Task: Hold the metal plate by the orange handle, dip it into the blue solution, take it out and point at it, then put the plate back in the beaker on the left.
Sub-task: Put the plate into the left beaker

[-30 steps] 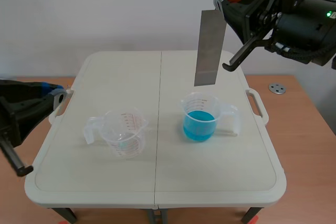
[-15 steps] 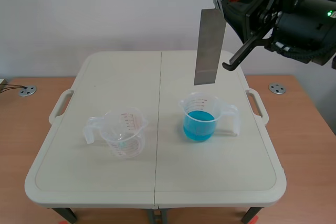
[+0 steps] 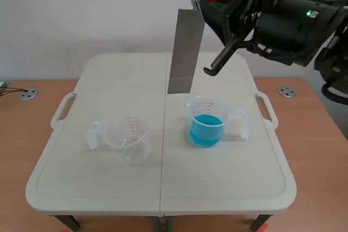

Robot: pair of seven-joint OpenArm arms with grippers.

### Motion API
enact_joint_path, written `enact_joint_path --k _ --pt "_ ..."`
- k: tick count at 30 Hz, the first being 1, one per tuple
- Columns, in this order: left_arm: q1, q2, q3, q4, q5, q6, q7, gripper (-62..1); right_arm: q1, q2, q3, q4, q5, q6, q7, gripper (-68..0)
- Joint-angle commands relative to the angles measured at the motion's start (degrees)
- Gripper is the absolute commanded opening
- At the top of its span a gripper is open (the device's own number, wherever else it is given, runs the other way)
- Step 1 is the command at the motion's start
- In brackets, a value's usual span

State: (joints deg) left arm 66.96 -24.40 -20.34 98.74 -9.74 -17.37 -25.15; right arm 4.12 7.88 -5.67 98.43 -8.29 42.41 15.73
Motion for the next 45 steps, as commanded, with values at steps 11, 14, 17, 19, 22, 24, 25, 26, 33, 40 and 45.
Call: enact_joint_path --k 11,14,17,19,22,24,25,26,33,40,45 --pt "0.83 3.63 -0.04 0.63 3.72 0.02 -0.07 -59.4 4.85 -5.92 -6.6 1.6 0.66 0.31 -3.93 -66.2" --pt "0.81 3.61 -0.04 0.63 3.8 0.02 0.79 -59.4 4.96 -7.1 -8.31 1.6 -0.42 0.31 -4.52 -66.2" --pt "0.81 3.61 -0.04 0.63 3.78 0.02 0.98 -59.4 4.96 -8.24 -10.16 1.57 -0.55 0.31 -5.77 -66.2" --pt "0.81 3.61 -0.04 0.63 3.78 0.02 0.96 -59.4 4.96 -8.83 -11.43 1.53 -0.57 0.31 -6.34 -66.2" --pt "0.81 3.61 -0.04 0.63 3.78 0.02 0.98 -59.4 4.96 -9.53 -13.2 1.46 -0.72 0.31 -7.3 -66.2" --pt "0.79 3.61 -0.04 0.63 3.78 0.0 0.96 -59.4 4.96 -9.84 -14.32 1.4 -0.72 0.31 -7.82 -66.2" --pt "0.74 3.61 -0.04 0.63 3.76 0.0 0.96 -59.4 4.94 -10.08 -14.75 1.36 -0.72 0.31 -8.22 -66.2" --pt "0.63 3.61 -0.04 0.63 3.76 -0.13 1.05 -59.4 4.94 -10.27 -15.19 1.36 -0.72 0.31 -8.68 -66.2" --pt "0.5 3.58 -0.04 0.63 3.78 -0.2 1.14 -59.4 4.94 -10.45 -17.44 1.33 -0.72 0.31 -9.2 -66.2" --pt "0.5 3.58 -0.04 0.63 3.78 -0.2 1.16 -59.4 4.94 -10.45 -18.78 -0.46 -0.74 0.31 -9.44 -66.2" --pt "0.5 3.58 -0.04 0.63 3.78 -0.22 1.18 -59.4 4.94 -10.45 -18.78 -2.43 -0.74 0.31 -9.42 -66.2"
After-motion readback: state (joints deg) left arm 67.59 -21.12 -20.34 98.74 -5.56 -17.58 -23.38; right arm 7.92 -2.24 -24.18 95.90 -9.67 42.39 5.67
